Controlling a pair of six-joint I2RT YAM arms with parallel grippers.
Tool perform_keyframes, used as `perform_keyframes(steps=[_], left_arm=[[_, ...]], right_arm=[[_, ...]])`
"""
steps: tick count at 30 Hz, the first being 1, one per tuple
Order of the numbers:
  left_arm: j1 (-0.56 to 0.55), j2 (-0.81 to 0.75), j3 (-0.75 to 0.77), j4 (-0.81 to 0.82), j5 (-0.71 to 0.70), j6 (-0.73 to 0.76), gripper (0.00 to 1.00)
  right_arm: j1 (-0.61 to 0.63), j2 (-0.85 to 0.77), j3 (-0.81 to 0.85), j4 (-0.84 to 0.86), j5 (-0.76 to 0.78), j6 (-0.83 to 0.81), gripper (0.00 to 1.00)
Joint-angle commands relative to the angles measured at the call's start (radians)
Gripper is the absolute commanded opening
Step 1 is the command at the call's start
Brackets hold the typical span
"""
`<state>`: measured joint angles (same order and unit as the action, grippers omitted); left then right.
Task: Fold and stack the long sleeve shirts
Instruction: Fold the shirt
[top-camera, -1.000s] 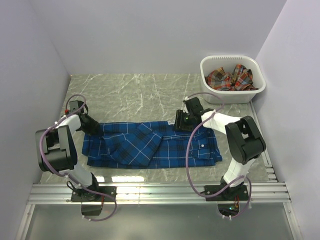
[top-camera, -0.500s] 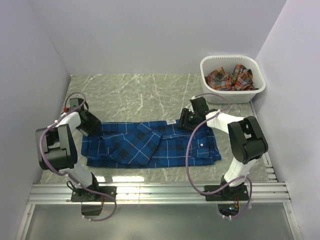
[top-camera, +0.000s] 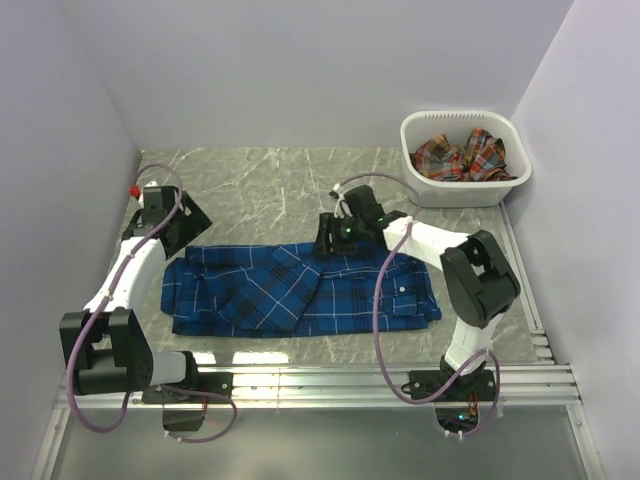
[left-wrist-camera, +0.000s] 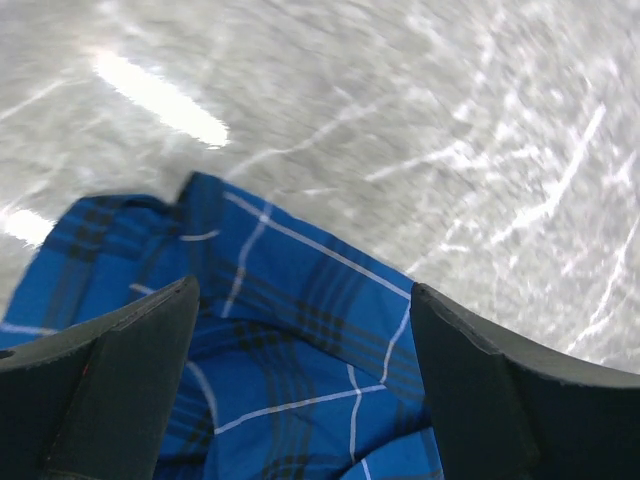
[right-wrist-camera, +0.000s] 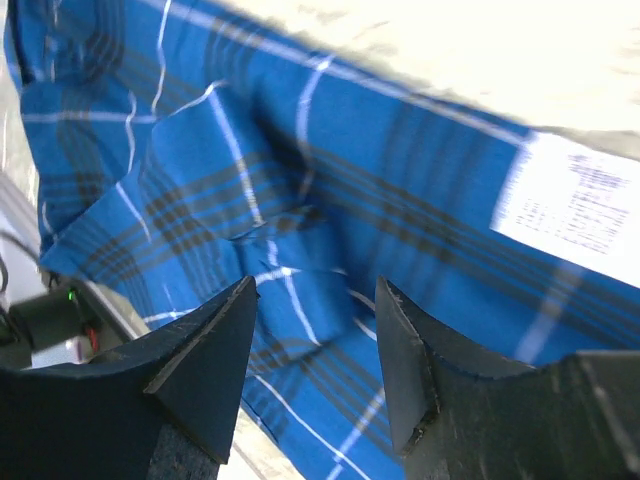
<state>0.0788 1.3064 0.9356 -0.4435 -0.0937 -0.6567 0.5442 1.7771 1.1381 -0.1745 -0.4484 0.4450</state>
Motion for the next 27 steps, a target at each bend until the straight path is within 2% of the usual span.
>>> perform_keyframes(steps=[1,5,8,11,12,15,18,23,27], left_arm=[[-0.039,0.019,-0.017,0.057,0.024,0.074,0.92],[-0.065,0.108,0.011,0.046,0.084,0.083,0.93],[-0.066,0.158,0.025,0.034,0.103,0.074,0.92],[-0.065,0.191,0.028,0.028,0.111,0.068,0.92],[-0.066,0.198,0.028,0.025,0.109,0.068,0.92],[-0.067,0.232,0.032,0.017,0.103,0.066,0.92],[-0.065,0.290,0.045,-0.006,0.097,0.065,0.92],[-0.065,0.343,0.058,-0.032,0.097,0.062,0.92],[-0.065,0.366,0.065,-0.043,0.095,0.060,0.92]], right_arm=[[0.029,0.070,0.041,0.013,-0.059,-0.026,0.58],[0.060,0.110,0.072,-0.014,-0.055,-0.046,0.58],[0.071,0.117,0.080,-0.013,-0.064,-0.054,0.51],[0.085,0.079,0.071,-0.011,-0.053,-0.066,0.32],[0.095,0.062,0.068,-0.014,-0.044,-0.074,0.20],[0.120,-0.024,0.068,-0.040,-0.016,-0.106,0.00],[0.166,-0.135,0.080,-0.074,-0.004,-0.141,0.00],[0.253,-0.226,0.095,-0.144,0.011,-0.172,0.00],[0.289,-0.347,0.034,-0.135,0.117,-0.120,0.00]])
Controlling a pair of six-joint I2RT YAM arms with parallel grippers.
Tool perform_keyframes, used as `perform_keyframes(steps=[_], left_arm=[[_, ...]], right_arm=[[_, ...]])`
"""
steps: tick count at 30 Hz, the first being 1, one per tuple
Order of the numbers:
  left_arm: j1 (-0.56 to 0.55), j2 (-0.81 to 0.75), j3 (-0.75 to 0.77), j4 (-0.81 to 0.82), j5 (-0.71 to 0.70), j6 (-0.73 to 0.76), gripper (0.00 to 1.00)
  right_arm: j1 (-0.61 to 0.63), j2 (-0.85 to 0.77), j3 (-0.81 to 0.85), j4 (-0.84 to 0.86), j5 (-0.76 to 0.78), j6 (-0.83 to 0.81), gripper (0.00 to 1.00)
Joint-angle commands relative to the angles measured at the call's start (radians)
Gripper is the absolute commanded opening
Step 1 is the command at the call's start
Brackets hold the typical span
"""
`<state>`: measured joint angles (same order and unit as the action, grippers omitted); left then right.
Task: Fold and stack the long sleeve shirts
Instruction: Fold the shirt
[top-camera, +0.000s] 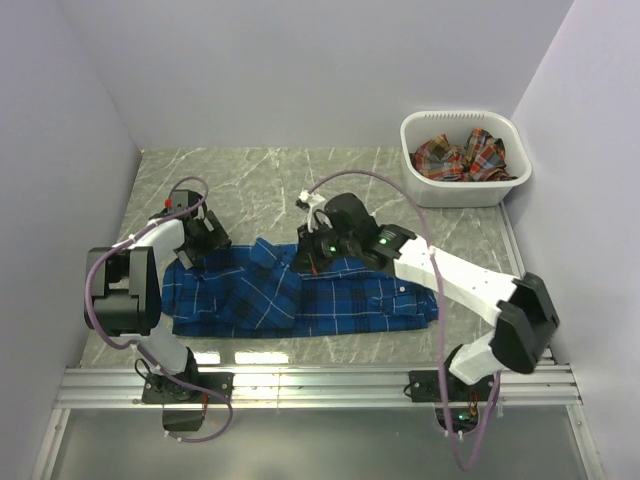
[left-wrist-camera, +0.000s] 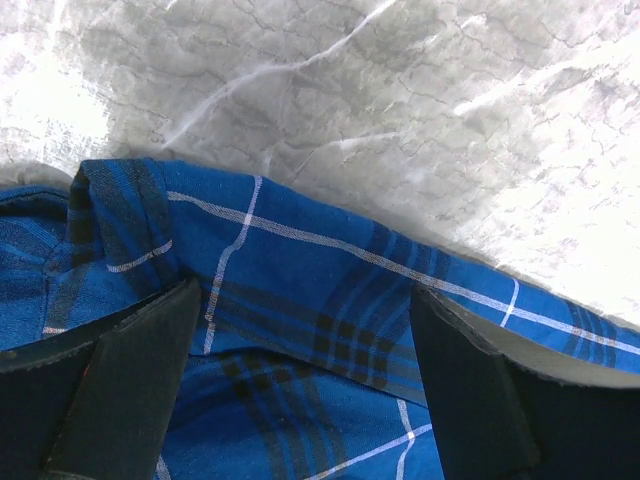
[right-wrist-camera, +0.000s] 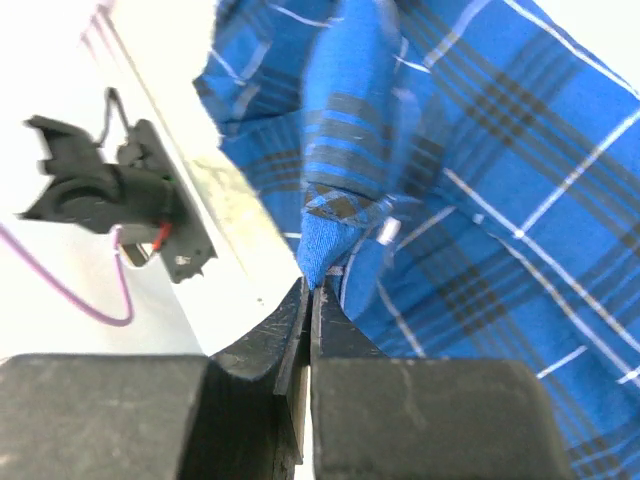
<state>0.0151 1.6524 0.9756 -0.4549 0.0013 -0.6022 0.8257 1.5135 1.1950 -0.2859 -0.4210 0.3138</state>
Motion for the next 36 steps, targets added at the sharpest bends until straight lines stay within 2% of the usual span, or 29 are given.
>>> perform_keyframes(steps=[1,5,11,19,28,31,32,34,36], left_arm=[[-0.001,0.021,0.021,-0.031,-0.030,0.007,0.92],[-0.003,0.026,0.020,-0.033,-0.037,0.007,0.92],[-0.003,0.033,0.023,-0.036,-0.046,0.010,0.92],[-0.003,0.037,0.025,-0.042,-0.058,0.013,0.92],[-0.001,0.033,0.025,-0.044,-0.063,0.013,0.93],[-0.001,0.029,0.025,-0.044,-0.063,0.013,0.93],[-0.001,0.026,0.025,-0.042,-0.060,0.012,0.93],[-0.001,0.018,0.023,-0.038,-0.050,0.012,0.93],[-0.001,0.004,0.020,-0.034,-0.046,0.012,0.93]], right_arm=[[0.007,-0.108,-0.056,-0.021,0.129,0.034,0.00],[-0.003,-0.216,-0.118,-0.068,0.374,0.076,0.00],[-0.026,-0.228,-0.158,-0.182,0.565,0.179,0.00],[-0.057,-0.228,-0.253,-0.226,0.761,0.367,0.00],[-0.066,-0.191,-0.267,-0.188,0.849,0.363,0.01],[-0.068,-0.177,-0.285,-0.184,0.835,0.363,0.09],[-0.068,-0.170,-0.287,-0.180,0.818,0.351,0.26],[-0.065,-0.150,-0.285,-0.179,0.768,0.329,0.42],[-0.068,-0.174,-0.298,-0.159,0.725,0.305,0.49]])
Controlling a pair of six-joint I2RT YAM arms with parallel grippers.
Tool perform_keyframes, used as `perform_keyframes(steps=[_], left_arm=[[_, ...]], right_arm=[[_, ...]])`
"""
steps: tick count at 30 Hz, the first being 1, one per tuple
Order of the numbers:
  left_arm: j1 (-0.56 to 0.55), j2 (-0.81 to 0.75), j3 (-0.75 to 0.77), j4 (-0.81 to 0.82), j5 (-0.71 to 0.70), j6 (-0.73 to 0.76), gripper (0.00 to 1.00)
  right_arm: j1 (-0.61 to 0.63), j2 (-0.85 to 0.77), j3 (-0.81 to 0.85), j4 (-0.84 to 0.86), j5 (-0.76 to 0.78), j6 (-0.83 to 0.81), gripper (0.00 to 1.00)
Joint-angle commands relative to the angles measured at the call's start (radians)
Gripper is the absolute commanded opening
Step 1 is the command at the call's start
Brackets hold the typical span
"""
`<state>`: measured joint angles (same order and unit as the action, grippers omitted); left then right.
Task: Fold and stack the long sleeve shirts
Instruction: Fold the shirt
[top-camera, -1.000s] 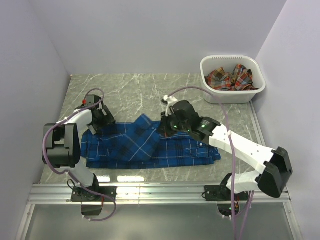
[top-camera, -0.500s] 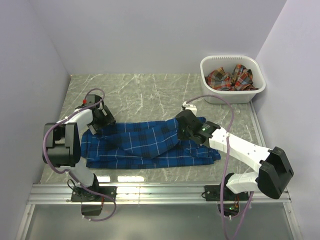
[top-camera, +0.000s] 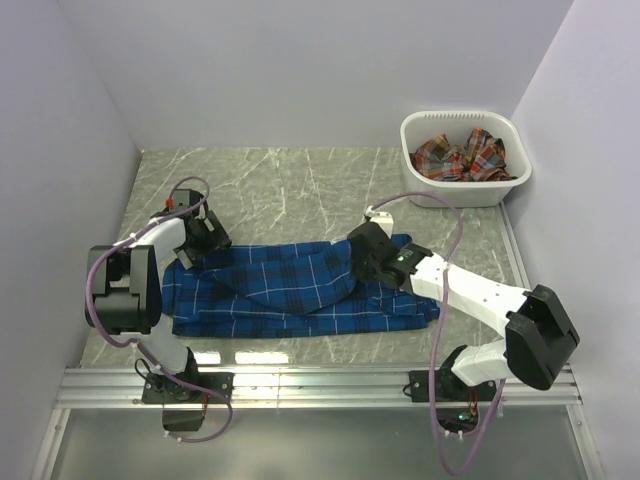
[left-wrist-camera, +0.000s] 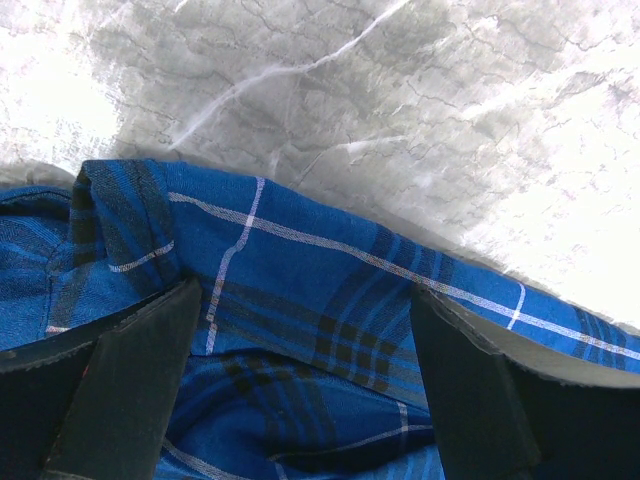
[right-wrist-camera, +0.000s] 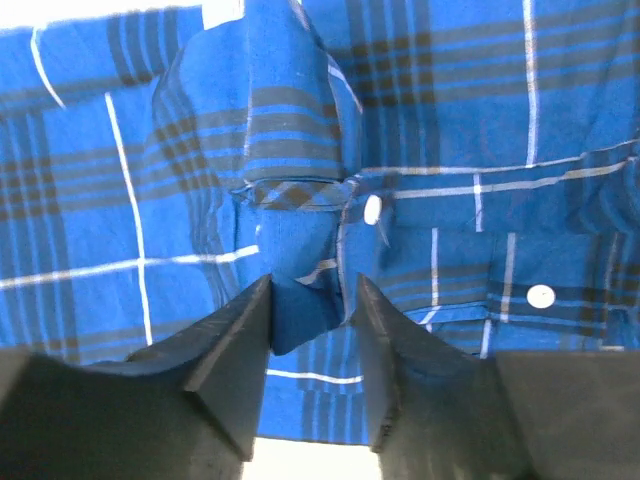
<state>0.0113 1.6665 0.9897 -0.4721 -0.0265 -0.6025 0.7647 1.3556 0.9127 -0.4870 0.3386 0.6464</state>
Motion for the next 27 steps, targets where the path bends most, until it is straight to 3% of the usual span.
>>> perform_keyframes(steps=[1,4,9,13,27], left_arm=[[0.003,-0.014,0.006,-0.014,-0.016,0.012,0.93],[0.001,-0.039,-0.003,-0.002,-0.007,0.013,0.93],[0.003,-0.054,-0.005,-0.002,0.011,0.015,0.93],[0.003,-0.067,-0.010,0.003,0.014,0.015,0.93],[0.003,-0.067,-0.013,0.007,0.037,0.017,0.92]], right_arm=[[-0.007,-0.033,-0.032,0.076,-0.055,-0.037,0.56],[-0.054,-0.082,-0.041,0.084,-0.104,-0.034,0.62],[-0.310,-0.142,-0.157,0.184,-0.317,0.041,0.57],[-0.404,-0.174,-0.238,0.318,-0.481,0.071,0.54],[-0.412,-0.064,-0.235,0.428,-0.573,0.007,0.47]])
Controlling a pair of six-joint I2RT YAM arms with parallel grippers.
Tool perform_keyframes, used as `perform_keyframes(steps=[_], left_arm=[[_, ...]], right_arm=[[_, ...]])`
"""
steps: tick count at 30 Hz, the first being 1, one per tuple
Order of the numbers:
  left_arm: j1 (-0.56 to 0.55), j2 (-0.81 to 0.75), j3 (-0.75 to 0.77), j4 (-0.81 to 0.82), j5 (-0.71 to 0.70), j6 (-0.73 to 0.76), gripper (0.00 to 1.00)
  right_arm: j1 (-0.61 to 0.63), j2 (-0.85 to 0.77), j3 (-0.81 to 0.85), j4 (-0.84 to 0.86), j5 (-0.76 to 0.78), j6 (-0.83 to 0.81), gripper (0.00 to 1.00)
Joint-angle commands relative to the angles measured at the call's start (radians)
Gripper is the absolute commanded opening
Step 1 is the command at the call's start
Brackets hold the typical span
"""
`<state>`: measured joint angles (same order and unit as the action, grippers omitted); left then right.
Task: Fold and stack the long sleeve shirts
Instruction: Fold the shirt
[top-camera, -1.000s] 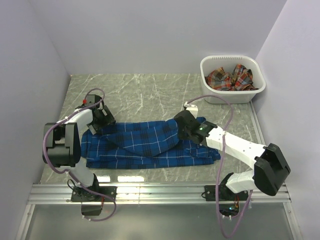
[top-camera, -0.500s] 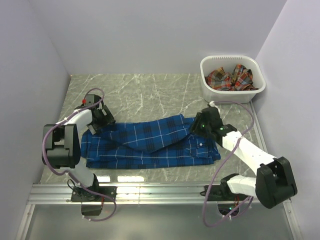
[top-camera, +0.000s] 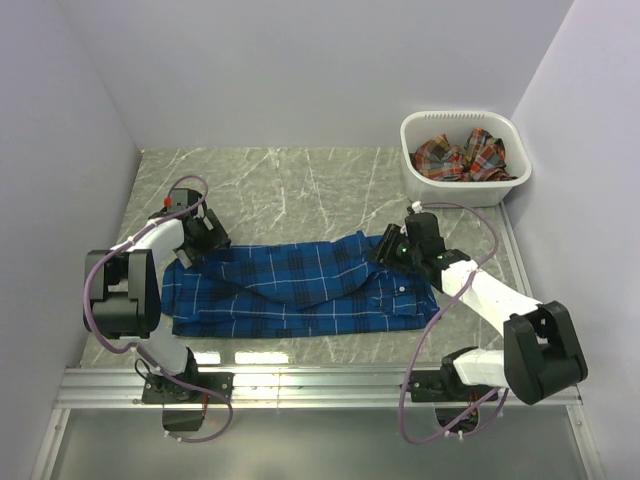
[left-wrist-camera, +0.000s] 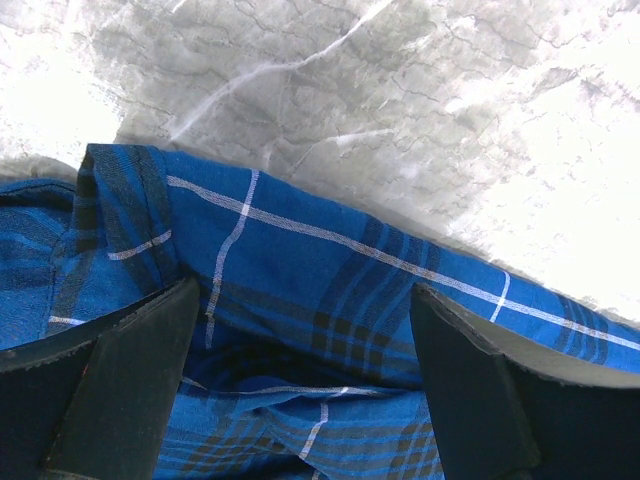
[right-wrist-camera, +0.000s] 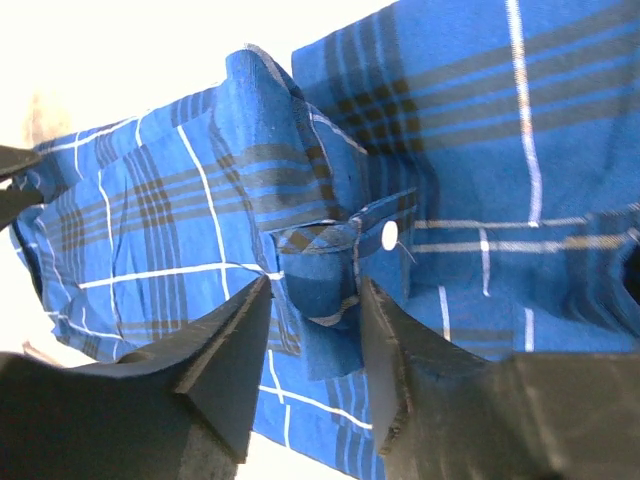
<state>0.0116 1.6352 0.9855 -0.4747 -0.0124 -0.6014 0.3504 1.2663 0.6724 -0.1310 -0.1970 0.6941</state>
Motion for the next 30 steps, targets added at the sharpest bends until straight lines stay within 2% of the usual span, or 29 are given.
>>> perform_keyframes(steps=[1,5,8,9,13,17,22,24,25,26,27,30], left_arm=[[0.001,-0.035,-0.007,0.010,0.023,0.015,0.92],[0.001,-0.032,-0.007,0.010,0.025,0.015,0.92],[-0.001,-0.032,-0.007,0.013,0.026,0.015,0.92],[-0.002,-0.031,-0.007,0.013,0.026,0.015,0.92],[-0.004,-0.029,-0.007,0.011,0.029,0.015,0.92],[-0.005,-0.029,-0.007,0.010,0.029,0.017,0.92],[-0.006,-0.034,-0.005,0.010,0.028,0.015,0.92],[-0.005,-0.034,-0.008,0.011,0.034,0.015,0.92],[-0.005,-0.034,-0.007,0.013,0.034,0.015,0.92],[-0.005,-0.034,-0.005,0.013,0.035,0.015,0.92],[-0.005,-0.034,-0.007,0.013,0.040,0.015,0.92],[-0.005,-0.035,-0.008,0.011,0.038,0.015,0.92]], right_arm=[[0.010,0.039,0.012,0.073,-0.038,-0.050,0.45],[0.085,0.084,0.085,0.039,-0.027,-0.108,0.42],[0.218,0.126,0.171,0.001,-0.001,-0.174,0.42],[0.307,0.142,0.200,-0.046,0.043,-0.194,0.43],[0.451,0.270,0.338,-0.180,0.134,-0.260,0.48],[0.502,0.321,0.433,-0.297,0.238,-0.292,0.49],[0.475,0.185,0.411,-0.318,0.355,-0.239,0.49],[0.400,0.138,0.365,-0.299,0.366,-0.180,0.50],[0.366,0.101,0.343,-0.282,0.349,-0.162,0.51],[0.322,0.085,0.290,-0.236,0.265,-0.128,0.52],[0.241,0.073,0.262,-0.211,0.220,-0.110,0.54],[0.150,0.054,0.165,-0.107,0.092,-0.056,0.69]])
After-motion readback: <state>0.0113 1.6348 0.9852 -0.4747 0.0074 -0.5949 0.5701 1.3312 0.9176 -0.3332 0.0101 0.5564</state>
